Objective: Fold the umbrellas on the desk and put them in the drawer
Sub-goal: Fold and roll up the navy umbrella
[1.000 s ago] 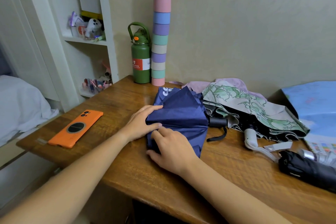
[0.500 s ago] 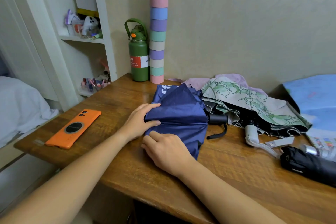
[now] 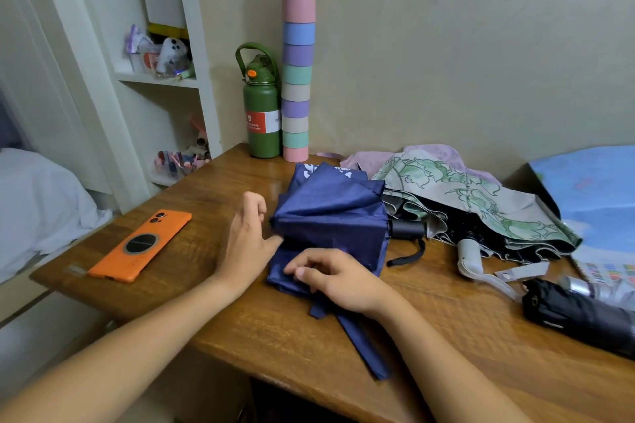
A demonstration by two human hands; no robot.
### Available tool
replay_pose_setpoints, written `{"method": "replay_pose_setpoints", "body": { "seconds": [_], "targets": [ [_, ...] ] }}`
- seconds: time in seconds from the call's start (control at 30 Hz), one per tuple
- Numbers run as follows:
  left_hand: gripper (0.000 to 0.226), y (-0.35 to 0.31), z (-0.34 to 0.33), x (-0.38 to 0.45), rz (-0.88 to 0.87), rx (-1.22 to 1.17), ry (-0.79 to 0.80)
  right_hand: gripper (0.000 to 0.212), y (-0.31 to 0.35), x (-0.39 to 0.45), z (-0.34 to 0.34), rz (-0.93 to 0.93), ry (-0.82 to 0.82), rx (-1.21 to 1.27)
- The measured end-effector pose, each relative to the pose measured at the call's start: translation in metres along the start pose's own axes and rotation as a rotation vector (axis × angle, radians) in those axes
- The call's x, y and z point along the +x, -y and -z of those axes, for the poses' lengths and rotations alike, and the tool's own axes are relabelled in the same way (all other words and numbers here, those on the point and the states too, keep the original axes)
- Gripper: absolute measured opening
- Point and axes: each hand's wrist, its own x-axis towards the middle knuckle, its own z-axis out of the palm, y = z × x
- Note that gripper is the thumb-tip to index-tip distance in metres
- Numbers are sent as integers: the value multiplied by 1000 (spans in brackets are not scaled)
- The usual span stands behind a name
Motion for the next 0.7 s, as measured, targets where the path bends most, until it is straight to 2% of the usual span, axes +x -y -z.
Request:
{"method": "replay_pose_setpoints", "body": {
  "seconds": [0.07,0.1,0.17,0.23,0.27,0.33,0.4,0.47,0.57,0.63,0.7],
  "targets": [
    [35,1,4,-8,82,107,-20,24,-2,2,-1,-96,-36,5],
    [32,2,6,-11,178,146,16,28,-3,3,-1,-145,-58,-33],
    [43,-1,11,-12,330,117,140,26,-2,3,-2,-142,-81,-24],
    [57,-5,17,-14,354,-31,270,20,-2,4,-2,-107,-110,38],
    [57,-7,18,-14,344,-110,315,25,-2,4,-1,-112,-118,48],
    [53,-9,21,-15,328,-234,373,34,-2,4,0,-147,-116,32],
    [46,-8,22,-16,336,-277,394,30,-2,1,5,-143,-149,-66],
    [35,-8,25,-17,347,-289,416,19,2,-4,11,-76,-248,-85],
    [28,-10,32,-19,333,-339,506,19,-2,-7,15,63,-326,-15],
    [21,-15,37,-21,372,-398,553,9,-1,-7,16,117,-319,10],
    [22,-22,39,-20,436,-472,567,9,-2,-6,16,136,-246,-21]
  ]
}}
